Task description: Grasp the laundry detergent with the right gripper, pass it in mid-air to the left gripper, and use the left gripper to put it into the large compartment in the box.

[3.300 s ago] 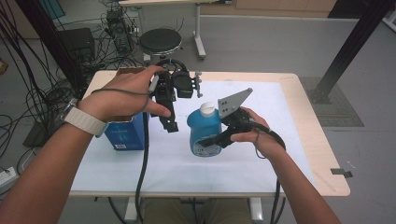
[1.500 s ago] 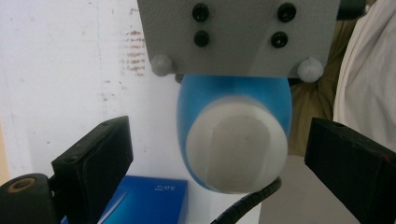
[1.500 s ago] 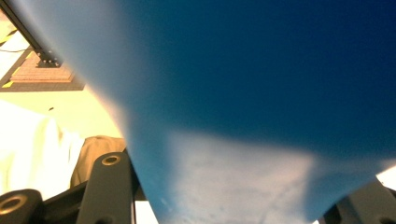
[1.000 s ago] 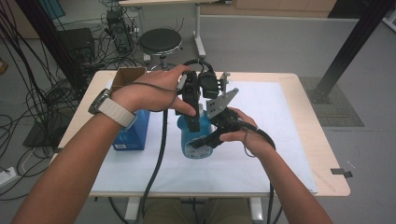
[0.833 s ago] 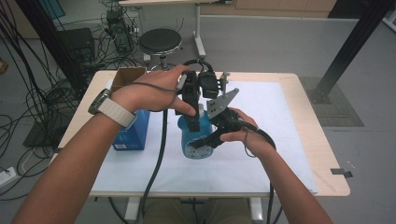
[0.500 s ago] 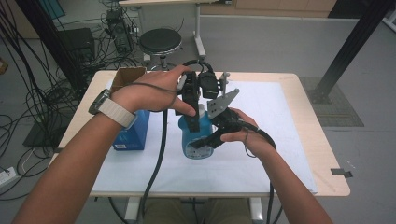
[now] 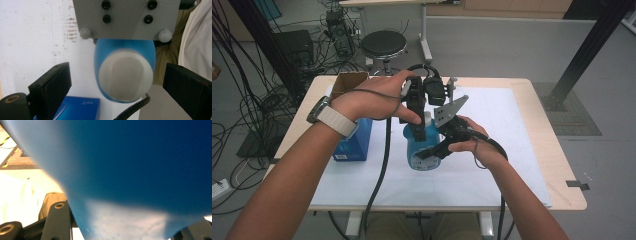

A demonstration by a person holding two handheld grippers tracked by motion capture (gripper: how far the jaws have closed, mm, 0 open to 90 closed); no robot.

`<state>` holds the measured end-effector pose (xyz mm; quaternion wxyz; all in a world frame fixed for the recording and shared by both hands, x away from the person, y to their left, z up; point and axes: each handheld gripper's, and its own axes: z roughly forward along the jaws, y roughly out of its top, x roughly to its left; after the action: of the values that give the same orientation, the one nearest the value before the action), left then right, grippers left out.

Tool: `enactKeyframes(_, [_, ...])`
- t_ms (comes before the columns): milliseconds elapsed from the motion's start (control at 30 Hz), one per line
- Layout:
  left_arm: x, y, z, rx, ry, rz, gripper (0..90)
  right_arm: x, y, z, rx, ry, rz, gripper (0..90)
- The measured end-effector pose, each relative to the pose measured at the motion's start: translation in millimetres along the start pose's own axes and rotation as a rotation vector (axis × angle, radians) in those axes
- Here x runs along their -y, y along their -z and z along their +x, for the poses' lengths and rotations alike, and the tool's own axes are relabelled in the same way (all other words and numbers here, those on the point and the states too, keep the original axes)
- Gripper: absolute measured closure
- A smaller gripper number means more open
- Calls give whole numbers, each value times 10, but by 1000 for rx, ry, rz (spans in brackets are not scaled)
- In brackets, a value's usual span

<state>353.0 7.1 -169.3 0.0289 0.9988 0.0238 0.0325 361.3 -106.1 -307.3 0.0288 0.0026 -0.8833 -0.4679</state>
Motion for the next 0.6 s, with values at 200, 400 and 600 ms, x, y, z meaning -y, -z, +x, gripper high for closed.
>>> enactKeyframes(200, [1, -4, 0, -1, 1, -4, 85, 0, -9, 4, -1, 0, 4, 432])
enactKeyframes(400, [2, -3, -1, 1, 1, -3, 85, -1, -10, 0, -3, -1, 3, 432])
enactKeyframes(600, [-2, -8, 0, 2, 0, -3, 85, 3, -2, -3, 1, -2, 2, 432])
